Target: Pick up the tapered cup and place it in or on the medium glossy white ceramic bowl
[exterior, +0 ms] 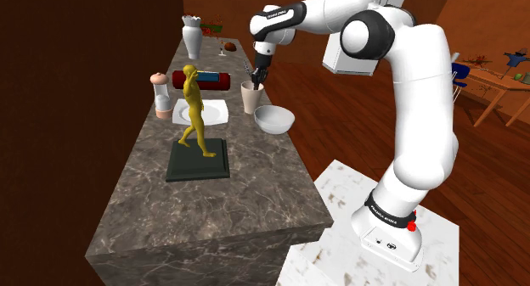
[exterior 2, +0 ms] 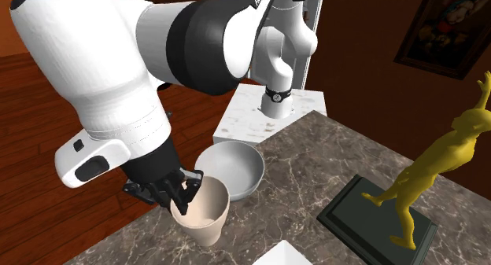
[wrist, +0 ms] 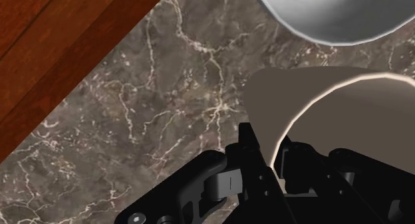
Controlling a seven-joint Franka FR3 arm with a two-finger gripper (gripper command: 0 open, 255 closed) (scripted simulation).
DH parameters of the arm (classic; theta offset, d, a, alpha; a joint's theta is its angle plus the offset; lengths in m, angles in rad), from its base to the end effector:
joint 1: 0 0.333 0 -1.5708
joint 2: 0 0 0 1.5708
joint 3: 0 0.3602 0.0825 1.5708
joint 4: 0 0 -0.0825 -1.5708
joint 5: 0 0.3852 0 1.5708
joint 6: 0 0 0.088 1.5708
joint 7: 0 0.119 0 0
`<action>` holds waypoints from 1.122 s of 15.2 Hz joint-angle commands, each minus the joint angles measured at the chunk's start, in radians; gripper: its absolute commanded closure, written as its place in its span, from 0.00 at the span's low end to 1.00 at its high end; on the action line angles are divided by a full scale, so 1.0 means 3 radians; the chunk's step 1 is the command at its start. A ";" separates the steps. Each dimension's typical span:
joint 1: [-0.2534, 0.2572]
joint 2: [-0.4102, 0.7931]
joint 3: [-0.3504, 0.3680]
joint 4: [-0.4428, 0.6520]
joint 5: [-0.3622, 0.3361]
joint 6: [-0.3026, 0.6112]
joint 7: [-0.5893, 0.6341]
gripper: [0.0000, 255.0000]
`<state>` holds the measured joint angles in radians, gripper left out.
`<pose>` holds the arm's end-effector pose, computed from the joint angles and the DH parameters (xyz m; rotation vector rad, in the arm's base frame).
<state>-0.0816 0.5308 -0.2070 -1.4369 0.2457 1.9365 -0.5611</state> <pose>0.7077 -0.1599 0.4139 -3.0040 -0.3150 -0.0516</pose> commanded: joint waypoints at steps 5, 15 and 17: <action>-0.0010 -0.0059 -0.0012 0.0178 -0.0025 -0.0233 0.0036 1.00; -0.0035 -0.0092 -0.0023 0.0574 -0.0050 -0.0656 0.0101 1.00; -0.0043 -0.0087 -0.0024 0.0671 -0.0053 -0.0747 0.0114 1.00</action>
<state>-0.0931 0.5053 -0.2139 -1.2482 0.2303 1.7256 -0.5283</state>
